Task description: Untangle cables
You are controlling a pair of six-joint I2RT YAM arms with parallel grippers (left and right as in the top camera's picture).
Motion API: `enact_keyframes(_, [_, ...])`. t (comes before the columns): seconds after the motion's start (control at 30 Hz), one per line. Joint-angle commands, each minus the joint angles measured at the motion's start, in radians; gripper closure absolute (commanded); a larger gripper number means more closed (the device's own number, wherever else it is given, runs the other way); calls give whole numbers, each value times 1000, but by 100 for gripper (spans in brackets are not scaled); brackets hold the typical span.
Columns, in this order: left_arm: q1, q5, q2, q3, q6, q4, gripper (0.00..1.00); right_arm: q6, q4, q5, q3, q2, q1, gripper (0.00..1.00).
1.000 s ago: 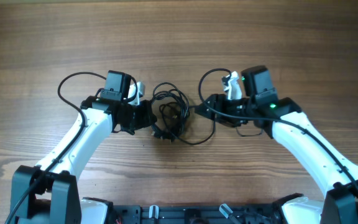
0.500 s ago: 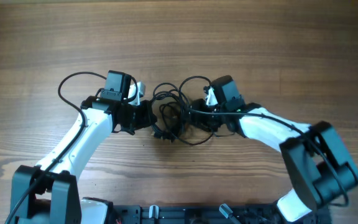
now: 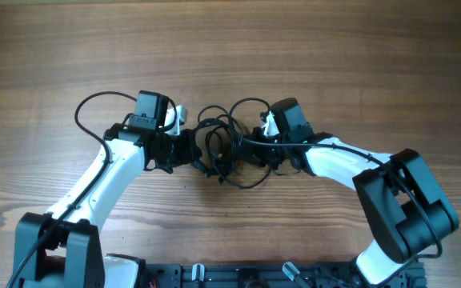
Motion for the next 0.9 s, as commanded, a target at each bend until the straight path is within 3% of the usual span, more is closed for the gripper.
enact_keyframes(0.0, [-3, 27, 7, -7, 23, -2, 96, -109, -48, -19, -3, -108, -2, 96])
enact_keyframes(0.33, [-3, 8, 7, -7, 23, -20, 96, -317, -249, -109, -3, -463, -107, 96])
enact_keyframes(0.43, [-3, 8, 7, -7, 23, -24, 96, -471, -263, -276, -3, -484, -175, 96])
enact_keyframes(0.5, [-3, 8, 7, -7, 23, -24, 96, -554, -267, -489, -3, -484, -237, 96])
enact_keyframes(0.63, [-3, 8, 7, -7, 22, -24, 96, -549, -266, -642, -3, -484, -366, 96])
enact_keyframes(0.87, [-3, 8, 7, -7, 22, -24, 96, -549, -280, -642, -3, -484, -451, 96])
